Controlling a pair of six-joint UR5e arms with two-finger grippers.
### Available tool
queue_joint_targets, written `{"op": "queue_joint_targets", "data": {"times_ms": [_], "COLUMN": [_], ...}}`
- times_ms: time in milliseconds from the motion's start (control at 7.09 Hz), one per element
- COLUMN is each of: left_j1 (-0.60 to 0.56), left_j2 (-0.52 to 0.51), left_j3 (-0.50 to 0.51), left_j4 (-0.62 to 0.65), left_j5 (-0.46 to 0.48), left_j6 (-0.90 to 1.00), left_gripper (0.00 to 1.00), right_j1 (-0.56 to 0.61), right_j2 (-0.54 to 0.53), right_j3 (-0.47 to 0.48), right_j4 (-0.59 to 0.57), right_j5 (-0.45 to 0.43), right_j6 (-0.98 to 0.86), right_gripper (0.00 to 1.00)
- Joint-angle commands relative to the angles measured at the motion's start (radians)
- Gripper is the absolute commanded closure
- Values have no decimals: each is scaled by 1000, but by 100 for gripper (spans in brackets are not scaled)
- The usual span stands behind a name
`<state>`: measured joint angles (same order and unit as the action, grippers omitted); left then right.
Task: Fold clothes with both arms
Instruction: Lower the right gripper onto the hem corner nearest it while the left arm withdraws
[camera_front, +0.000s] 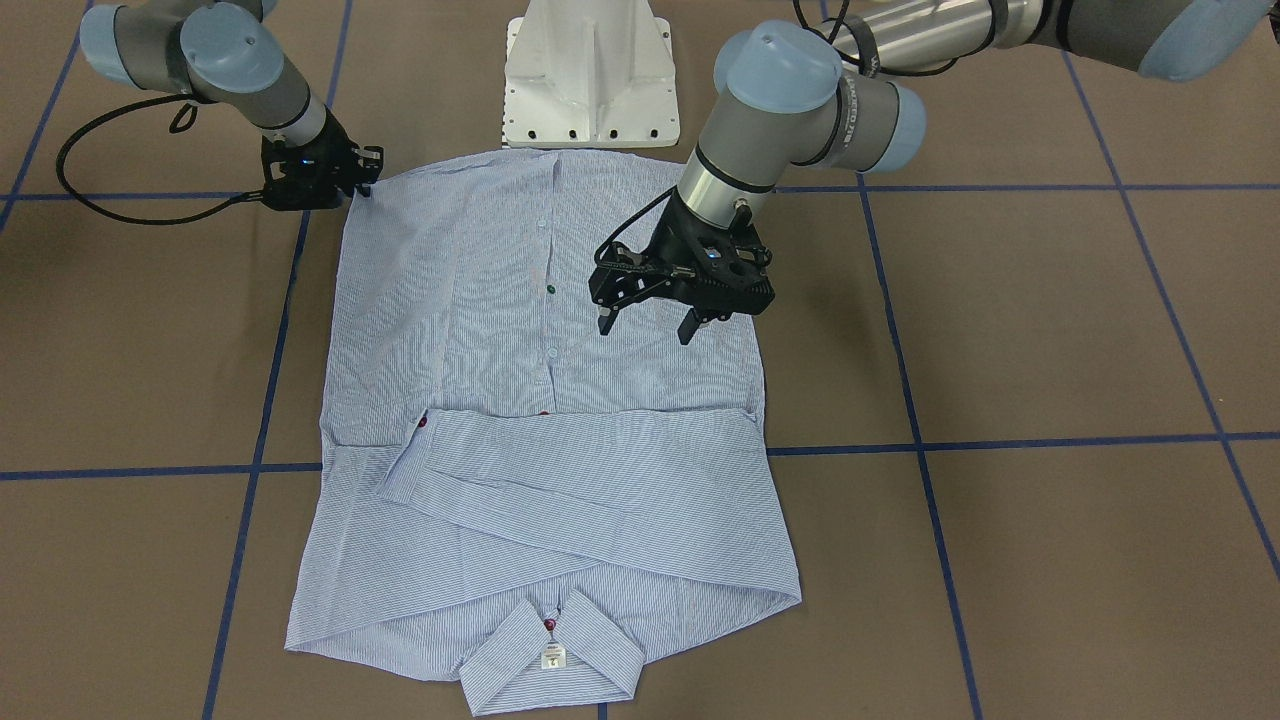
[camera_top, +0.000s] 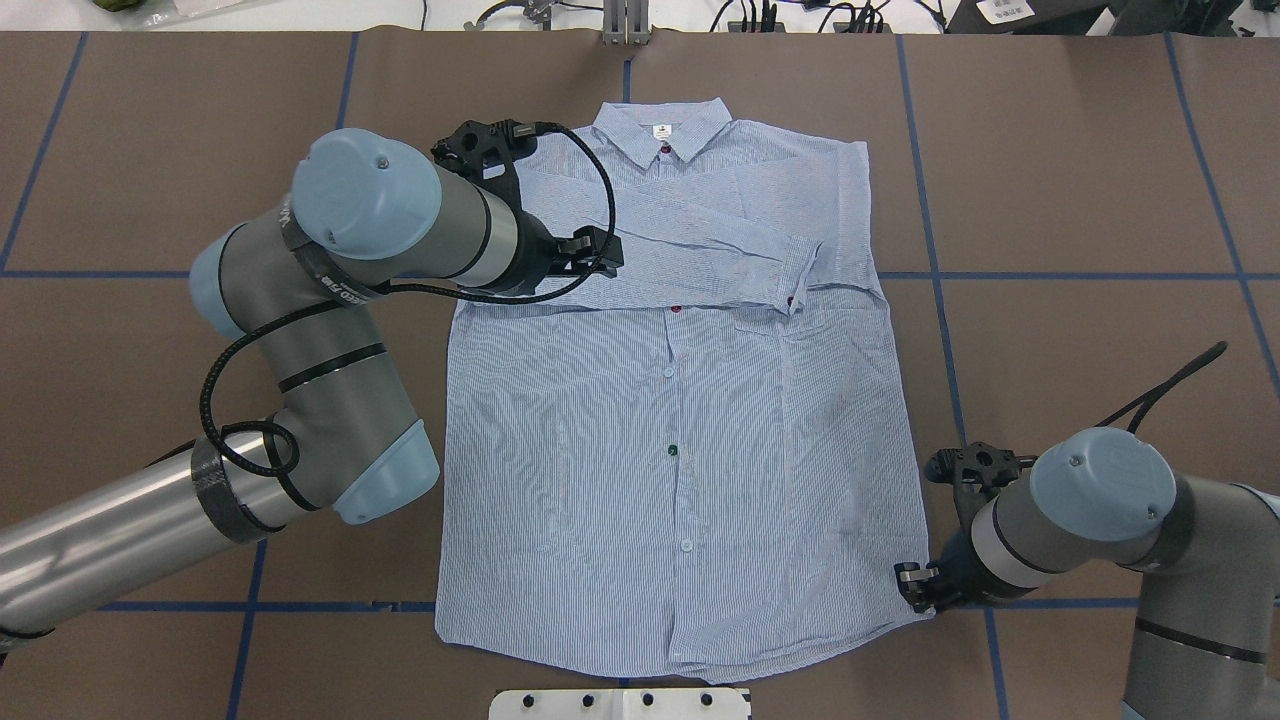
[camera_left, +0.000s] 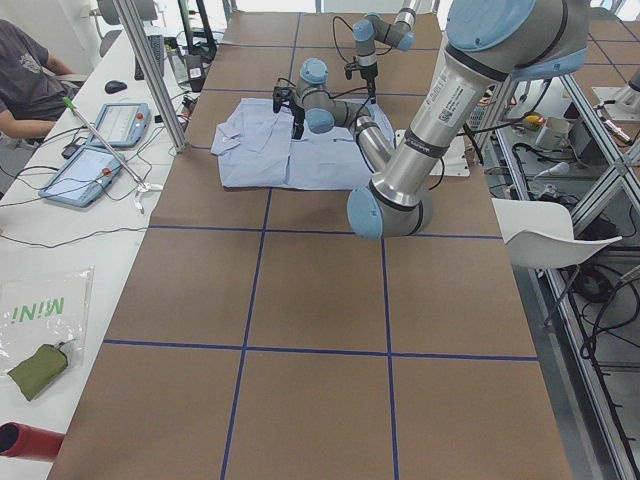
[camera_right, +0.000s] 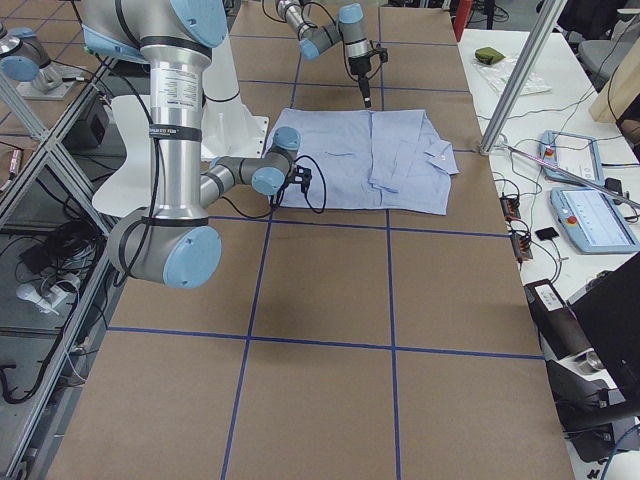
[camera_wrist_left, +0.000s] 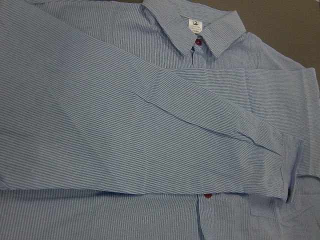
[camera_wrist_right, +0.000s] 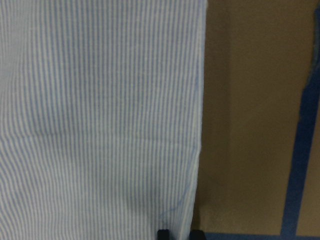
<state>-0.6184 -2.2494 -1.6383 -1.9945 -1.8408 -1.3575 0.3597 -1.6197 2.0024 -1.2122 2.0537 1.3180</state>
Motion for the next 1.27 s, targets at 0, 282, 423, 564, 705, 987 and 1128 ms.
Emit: {"op": "queue_joint_targets", "data": {"times_ms": [0, 282, 423, 564, 705, 987, 1128], "left_j1": [0, 0, 0, -1, 0, 18, 58], "left_j2": [11, 13, 25, 31, 91, 233, 241], "left_j3": [2, 2, -2, -8, -53, -212, -271], "left_j4": [-4, -4, -4, 2, 3, 52, 188], "left_j5": [0, 0, 0, -3, -5, -11, -11], "left_j6": [0, 0, 0, 0, 0, -2, -9], "left_gripper": [0, 0, 0, 0, 0, 0, 0], "right_j1": [1, 2, 4, 7, 7, 14, 22], "right_j2": [0, -2, 0, -2, -2, 0, 0], "right_j3": [3, 3, 6, 21, 29, 53, 65], "right_j4": [-1, -3, -3, -1, 0, 6, 6], "right_j5": [2, 2, 0, -7, -23, -24, -24], "right_j6": [1, 1, 1, 3, 32, 58, 58], "right_gripper": [77, 100, 100, 100, 100, 100, 100]}}
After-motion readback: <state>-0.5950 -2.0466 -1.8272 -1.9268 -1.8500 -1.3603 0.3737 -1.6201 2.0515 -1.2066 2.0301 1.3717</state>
